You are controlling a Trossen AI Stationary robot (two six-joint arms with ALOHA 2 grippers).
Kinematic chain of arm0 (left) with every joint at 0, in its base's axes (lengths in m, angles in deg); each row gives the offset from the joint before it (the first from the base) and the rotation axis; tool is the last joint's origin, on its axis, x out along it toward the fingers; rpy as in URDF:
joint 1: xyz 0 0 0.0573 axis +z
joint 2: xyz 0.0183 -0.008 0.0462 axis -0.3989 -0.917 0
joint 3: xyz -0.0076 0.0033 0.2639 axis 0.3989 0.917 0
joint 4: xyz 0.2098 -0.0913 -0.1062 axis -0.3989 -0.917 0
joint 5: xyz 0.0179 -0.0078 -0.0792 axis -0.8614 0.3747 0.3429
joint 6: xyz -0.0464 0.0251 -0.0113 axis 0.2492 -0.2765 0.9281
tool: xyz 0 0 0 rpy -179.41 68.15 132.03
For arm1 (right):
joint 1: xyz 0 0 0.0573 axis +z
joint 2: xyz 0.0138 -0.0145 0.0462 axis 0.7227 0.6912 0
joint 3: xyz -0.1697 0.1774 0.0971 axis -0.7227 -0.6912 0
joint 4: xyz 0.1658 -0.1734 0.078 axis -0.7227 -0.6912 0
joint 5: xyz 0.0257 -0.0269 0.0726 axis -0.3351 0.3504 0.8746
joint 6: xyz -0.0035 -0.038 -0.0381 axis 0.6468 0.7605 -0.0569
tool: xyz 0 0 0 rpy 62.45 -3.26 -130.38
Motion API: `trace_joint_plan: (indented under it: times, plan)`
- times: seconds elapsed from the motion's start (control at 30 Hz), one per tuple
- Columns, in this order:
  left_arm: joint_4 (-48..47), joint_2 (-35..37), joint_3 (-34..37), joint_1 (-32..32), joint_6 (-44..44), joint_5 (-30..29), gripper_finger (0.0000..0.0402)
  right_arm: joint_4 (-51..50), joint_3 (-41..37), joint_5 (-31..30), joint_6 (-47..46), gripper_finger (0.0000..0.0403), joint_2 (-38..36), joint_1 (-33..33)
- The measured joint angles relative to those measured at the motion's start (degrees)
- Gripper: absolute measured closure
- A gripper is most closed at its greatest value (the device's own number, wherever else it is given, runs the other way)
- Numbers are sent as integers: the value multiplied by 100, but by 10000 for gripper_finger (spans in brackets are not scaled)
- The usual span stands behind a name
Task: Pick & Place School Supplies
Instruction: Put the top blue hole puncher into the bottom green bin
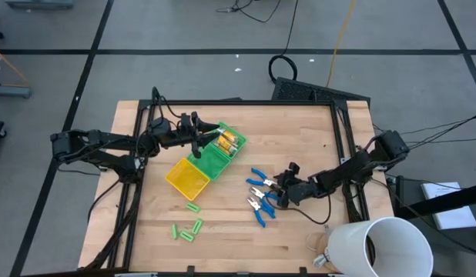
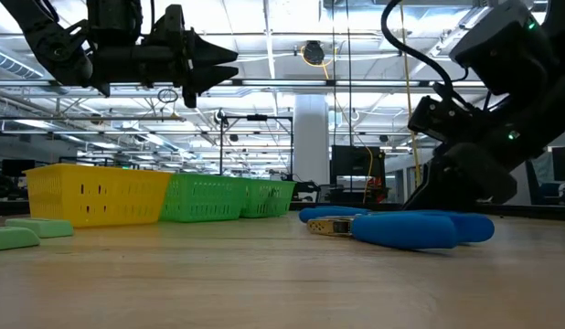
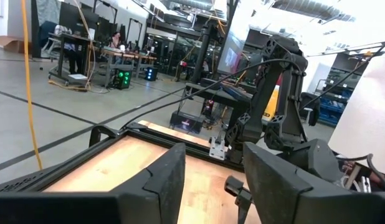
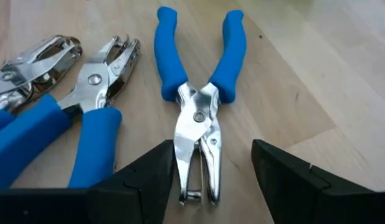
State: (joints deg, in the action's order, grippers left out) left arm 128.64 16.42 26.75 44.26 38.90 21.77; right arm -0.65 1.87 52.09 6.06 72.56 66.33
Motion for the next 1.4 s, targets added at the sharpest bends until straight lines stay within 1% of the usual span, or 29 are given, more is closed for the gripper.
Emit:
trace_joint_plan:
  times: [0.13,0.23,0.33,0.57,0.67,0.77,0.87,0.97,1.07,1.23,1.4]
  plan:
    - [0,0,0,-2,20,2,244,84,14,35,-38,193,214,2]
    - [2,0,0,-2,337,1,243,73,18,50,-23,199,234,0]
    - [2,0,0,-2,666,0,235,55,18,90,94,218,212,0]
    - [-9,0,0,-27,680,0,214,51,16,141,178,279,212,2]
    - [-9,0,0,-79,603,0,206,130,9,143,303,296,212,2]
    - [-9,0,0,-147,508,-65,199,219,5,141,516,302,217,4]
    - [-9,0,0,-226,433,-252,195,362,3,117,821,296,223,4]
    - [-9,0,0,-298,389,-419,198,531,-1,-71,1286,289,195,4]
    - [-9,0,0,-357,380,-496,206,617,-21,-355,1785,292,4,-25]
    - [-9,0,0,-466,395,-564,222,698,-10,-908,2359,305,-592,-59]
    - [-17,0,0,-635,326,-562,236,779,-6,-1302,2935,295,-1236,-59]
